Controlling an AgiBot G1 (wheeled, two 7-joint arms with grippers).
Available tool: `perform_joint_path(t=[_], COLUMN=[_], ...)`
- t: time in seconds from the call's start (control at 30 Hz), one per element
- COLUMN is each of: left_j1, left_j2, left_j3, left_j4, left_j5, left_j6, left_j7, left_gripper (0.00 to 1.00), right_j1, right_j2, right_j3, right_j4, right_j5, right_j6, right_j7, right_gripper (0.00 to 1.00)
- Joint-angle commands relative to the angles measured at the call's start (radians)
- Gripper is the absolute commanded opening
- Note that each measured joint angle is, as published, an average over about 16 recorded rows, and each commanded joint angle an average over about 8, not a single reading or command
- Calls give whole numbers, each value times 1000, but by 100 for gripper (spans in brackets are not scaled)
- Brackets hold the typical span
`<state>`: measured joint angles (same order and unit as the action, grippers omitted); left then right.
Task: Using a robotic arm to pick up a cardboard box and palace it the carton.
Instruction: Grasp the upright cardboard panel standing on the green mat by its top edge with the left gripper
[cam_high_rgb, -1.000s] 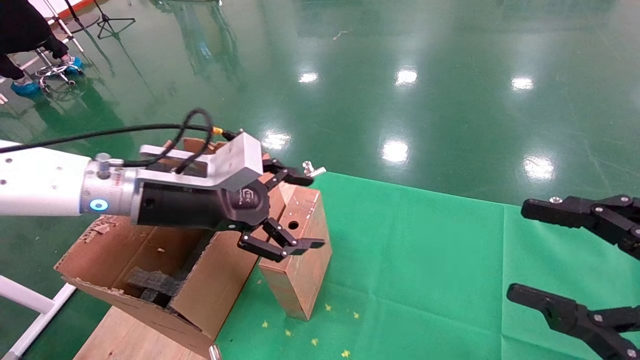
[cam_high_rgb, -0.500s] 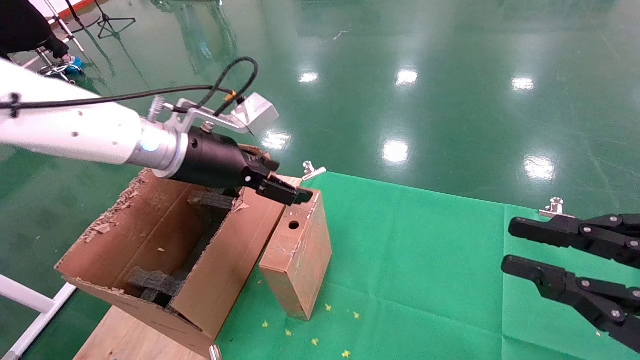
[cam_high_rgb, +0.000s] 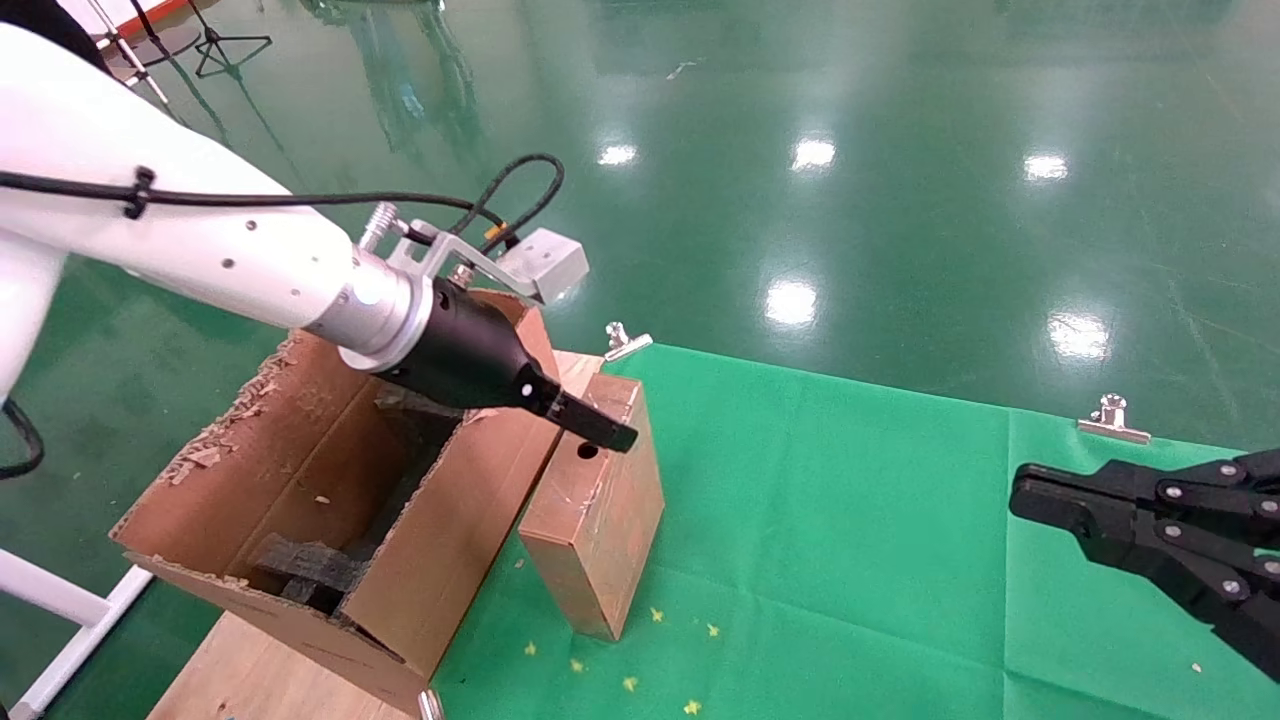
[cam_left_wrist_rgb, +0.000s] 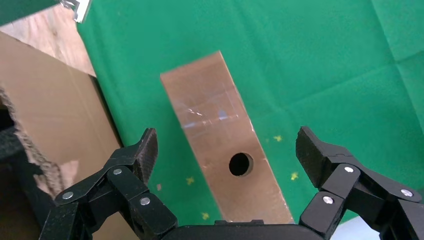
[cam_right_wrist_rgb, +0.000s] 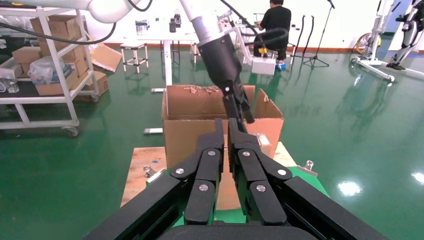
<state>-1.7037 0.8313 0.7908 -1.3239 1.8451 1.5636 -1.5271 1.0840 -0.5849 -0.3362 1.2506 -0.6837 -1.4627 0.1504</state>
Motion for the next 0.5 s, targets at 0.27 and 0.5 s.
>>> perform_joint_path(t=[0.27,0.5], left_j1=[-8,-7], left_j2=[21,29], left_j3=[95,135], left_j4=[-2,0], left_j5=[9,4], left_j6=[-4,-14], left_j7=[-53,-56], left_gripper=[100,100], right_j1=[0,0], right_j2=[0,0], right_j3=[0,0], right_j4=[0,0], right_j5=[0,0], right_j6=[0,0], right_j7=[0,0], right_gripper=[0,0])
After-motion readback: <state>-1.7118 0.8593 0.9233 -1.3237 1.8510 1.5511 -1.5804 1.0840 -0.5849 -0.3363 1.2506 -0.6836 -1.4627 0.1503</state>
